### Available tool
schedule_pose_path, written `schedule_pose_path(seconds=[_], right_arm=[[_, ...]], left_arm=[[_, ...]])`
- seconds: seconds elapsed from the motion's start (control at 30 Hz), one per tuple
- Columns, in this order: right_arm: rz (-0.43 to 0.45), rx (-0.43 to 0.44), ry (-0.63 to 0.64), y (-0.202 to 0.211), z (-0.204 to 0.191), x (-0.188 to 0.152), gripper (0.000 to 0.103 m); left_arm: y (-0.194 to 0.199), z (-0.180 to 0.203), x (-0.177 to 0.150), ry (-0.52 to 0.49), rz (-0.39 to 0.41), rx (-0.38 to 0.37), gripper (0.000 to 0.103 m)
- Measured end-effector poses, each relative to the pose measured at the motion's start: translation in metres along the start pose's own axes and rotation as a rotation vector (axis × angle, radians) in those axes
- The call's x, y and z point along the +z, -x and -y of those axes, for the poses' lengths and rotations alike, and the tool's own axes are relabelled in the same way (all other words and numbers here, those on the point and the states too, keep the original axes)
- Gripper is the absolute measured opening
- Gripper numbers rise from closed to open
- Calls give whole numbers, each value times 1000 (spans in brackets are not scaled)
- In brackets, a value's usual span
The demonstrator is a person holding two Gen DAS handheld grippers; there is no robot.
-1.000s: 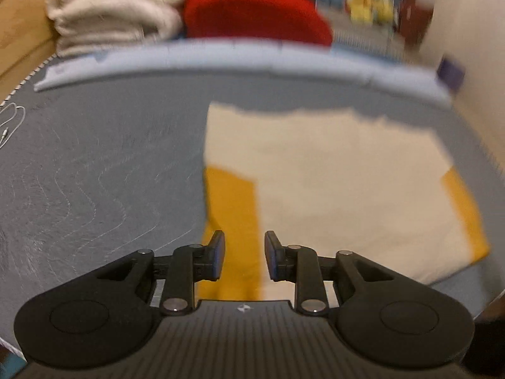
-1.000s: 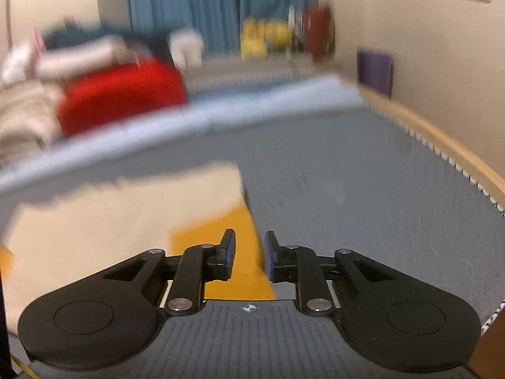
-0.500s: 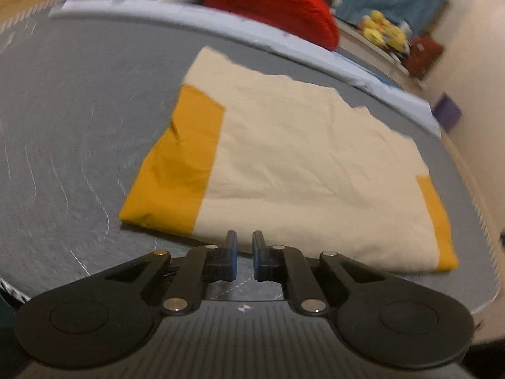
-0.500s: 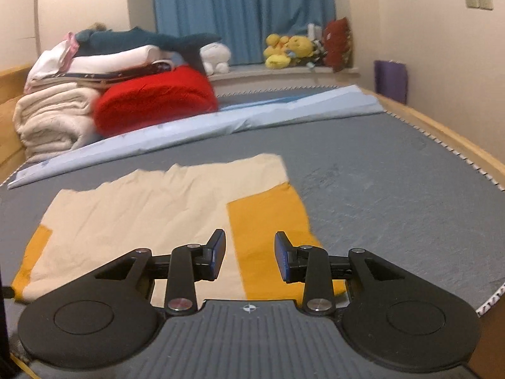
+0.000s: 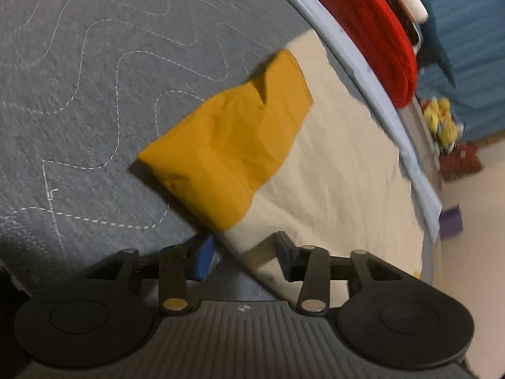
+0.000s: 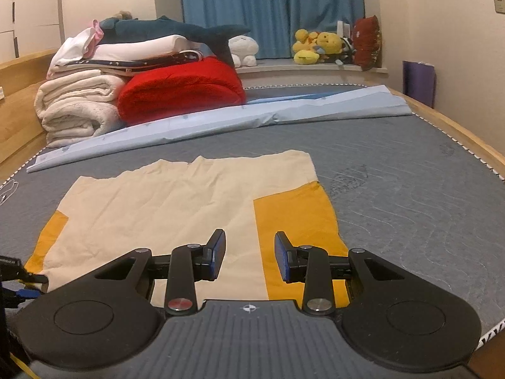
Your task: Fold large clothes
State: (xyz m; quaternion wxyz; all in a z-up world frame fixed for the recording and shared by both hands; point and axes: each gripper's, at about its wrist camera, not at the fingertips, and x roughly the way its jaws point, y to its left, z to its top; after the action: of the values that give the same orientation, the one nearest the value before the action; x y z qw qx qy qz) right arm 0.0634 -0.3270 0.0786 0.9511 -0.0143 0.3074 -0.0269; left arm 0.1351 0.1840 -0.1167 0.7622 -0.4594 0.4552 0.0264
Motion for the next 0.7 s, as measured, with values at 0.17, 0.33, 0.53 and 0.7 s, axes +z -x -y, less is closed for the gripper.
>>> schedule_pose_path(seconds=[0.17,0.33,0.53,0.7], right_arm=[[-6,13,10,-2,0,1,36],[-13,19,16,-4,1,1,36],[-27,35,28,-7,-6,1,36],[-33,78,31,-15,-23,5,36]], left_arm=[[-6,-11,1,125,92,-44,51],[-16,-11,4,161,162,-87,52],[-25,-7,3,187,223,-116,50],[-10,21,12,77,226,-67,17]])
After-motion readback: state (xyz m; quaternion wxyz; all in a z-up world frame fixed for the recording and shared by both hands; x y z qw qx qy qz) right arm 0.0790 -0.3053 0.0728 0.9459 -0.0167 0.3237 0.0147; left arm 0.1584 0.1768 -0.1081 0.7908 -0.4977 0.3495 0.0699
